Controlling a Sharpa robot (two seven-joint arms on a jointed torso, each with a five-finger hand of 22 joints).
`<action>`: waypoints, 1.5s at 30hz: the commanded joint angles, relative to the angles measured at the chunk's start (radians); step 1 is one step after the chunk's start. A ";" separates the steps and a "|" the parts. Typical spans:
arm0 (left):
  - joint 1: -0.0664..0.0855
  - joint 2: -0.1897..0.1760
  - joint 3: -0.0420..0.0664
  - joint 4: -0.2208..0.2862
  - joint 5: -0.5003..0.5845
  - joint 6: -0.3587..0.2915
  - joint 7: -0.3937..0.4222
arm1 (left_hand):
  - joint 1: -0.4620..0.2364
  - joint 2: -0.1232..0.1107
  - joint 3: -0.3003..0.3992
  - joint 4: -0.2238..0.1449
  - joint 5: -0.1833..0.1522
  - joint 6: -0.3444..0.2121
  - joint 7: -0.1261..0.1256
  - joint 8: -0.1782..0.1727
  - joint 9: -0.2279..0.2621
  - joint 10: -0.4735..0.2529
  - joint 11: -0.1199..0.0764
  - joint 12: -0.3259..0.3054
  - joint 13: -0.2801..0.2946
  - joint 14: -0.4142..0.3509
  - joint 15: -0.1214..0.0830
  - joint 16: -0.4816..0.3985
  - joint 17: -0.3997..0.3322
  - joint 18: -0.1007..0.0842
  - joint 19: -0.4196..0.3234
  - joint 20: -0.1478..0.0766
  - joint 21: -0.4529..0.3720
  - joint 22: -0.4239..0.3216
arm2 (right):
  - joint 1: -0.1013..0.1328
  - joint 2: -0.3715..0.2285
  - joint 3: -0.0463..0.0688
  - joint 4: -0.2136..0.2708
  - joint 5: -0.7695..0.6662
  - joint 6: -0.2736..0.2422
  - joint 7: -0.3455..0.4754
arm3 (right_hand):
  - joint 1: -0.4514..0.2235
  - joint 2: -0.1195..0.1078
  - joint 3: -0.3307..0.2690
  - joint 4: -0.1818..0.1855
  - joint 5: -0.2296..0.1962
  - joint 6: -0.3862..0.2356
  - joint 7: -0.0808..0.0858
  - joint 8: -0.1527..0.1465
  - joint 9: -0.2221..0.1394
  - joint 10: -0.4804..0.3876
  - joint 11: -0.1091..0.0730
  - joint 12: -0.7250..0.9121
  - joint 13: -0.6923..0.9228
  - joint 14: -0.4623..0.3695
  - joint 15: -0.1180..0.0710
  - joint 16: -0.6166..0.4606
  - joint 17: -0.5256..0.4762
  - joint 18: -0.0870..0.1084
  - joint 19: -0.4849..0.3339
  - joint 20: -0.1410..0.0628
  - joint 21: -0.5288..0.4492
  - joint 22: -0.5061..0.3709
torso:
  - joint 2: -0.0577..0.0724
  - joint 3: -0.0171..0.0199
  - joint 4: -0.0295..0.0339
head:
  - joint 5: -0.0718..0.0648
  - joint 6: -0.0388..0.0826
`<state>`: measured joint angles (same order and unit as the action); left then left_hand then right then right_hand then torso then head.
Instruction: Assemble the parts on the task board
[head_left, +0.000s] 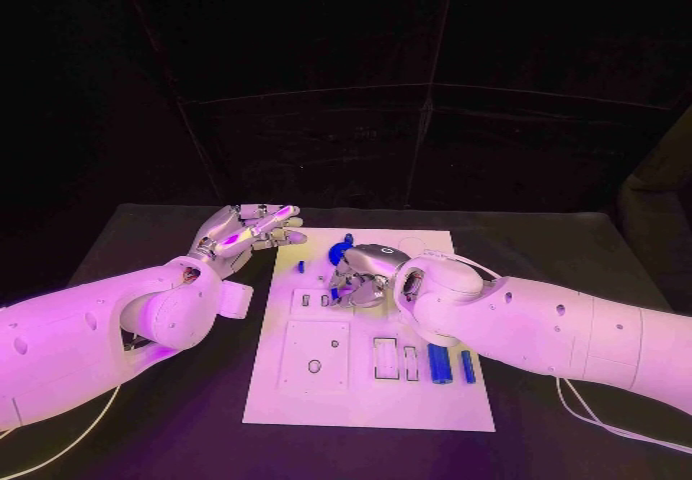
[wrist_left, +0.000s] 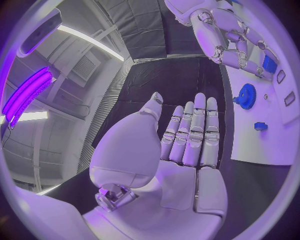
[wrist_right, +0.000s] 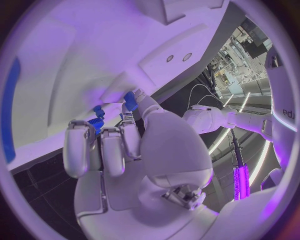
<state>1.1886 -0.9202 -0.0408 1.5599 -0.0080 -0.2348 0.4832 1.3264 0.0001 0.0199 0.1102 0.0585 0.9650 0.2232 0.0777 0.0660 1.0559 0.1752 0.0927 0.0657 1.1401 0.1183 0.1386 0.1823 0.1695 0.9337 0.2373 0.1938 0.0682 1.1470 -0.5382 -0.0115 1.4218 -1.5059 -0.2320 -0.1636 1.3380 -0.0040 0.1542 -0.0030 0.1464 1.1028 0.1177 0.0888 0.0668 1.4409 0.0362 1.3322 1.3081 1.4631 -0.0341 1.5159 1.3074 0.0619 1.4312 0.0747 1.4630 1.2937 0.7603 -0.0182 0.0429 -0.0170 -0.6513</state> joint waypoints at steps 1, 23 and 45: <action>0.002 0.001 0.001 0.001 -0.004 0.011 0.007 | -0.002 0.006 -0.005 -0.007 -0.006 -0.001 0.004 -0.005 0.000 -0.006 -0.003 -0.006 -0.001 0.000 0.006 -0.008 0.002 0.016 0.002 0.003 -0.008 -0.002 | -0.003 -0.002 -0.004 -0.002 -0.021 0.032 -0.031 | -0.011 -0.010 0.001 0.000 -0.007 -0.014 0.005 -0.007 -0.002 -0.011 0.001 -0.008 0.054 0.076 -0.001 -0.007 0.108 -0.004 -0.008 -0.002 -0.004 -0.002 | 0.000 0.0004 0.0002 | -0.004 0.002; 0.002 0.001 0.001 0.001 -0.004 0.012 0.006 | -0.002 0.007 -0.005 -0.007 -0.006 -0.001 0.003 -0.005 0.000 -0.005 -0.003 -0.006 -0.001 0.000 0.006 -0.008 0.002 0.016 0.002 0.003 -0.008 -0.002 | -0.004 -0.002 -0.005 0.004 -0.038 -0.001 -0.046 | -0.057 -0.067 -0.027 0.009 0.005 -0.101 0.027 -0.025 -0.003 -0.052 0.022 -0.073 0.000 0.076 0.018 -0.009 0.109 -0.001 -0.014 0.016 -0.011 -0.014 | 0.000 0.0001 -0.0001 | -0.004 0.002; 0.002 -0.001 0.001 -0.015 -0.110 0.020 -0.077 | -0.002 0.023 -0.024 -0.027 -0.002 0.100 -0.054 0.028 0.010 0.167 -0.073 0.050 0.025 0.247 -0.077 0.105 0.103 0.016 0.196 -0.079 0.079 0.034 | -0.007 -0.088 -0.005 0.092 0.071 -0.295 0.173 | -0.068 -0.097 -0.138 0.060 0.014 -0.166 0.042 -0.027 -0.003 -0.068 0.036 -0.086 -0.018 0.073 0.029 -0.015 0.100 0.002 -0.023 0.027 -0.021 -0.031 | -0.003 0.0014 -0.0029 | -0.001 0.008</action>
<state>1.1887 -0.9206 -0.0408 1.5474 -0.0410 -0.2314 0.4600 1.3221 0.0147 -0.0037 0.0866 0.0585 1.0551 0.1729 0.1022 0.0749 1.2060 0.1095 0.1371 0.0873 1.3655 0.0484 0.2312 0.2755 0.1692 1.1121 0.1669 0.2635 0.0990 1.1378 -0.6137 -0.0172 1.5024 -1.5089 -0.4162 -0.1136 1.2600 -0.1030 0.0209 0.0580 0.1570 0.9422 0.1610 0.0631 0.0651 1.3807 0.0715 1.2507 1.2909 1.4637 -0.0119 1.5072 1.3080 0.0620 1.4110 0.0950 1.4467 1.2636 0.7590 -0.0165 0.0426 -0.0190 -0.6455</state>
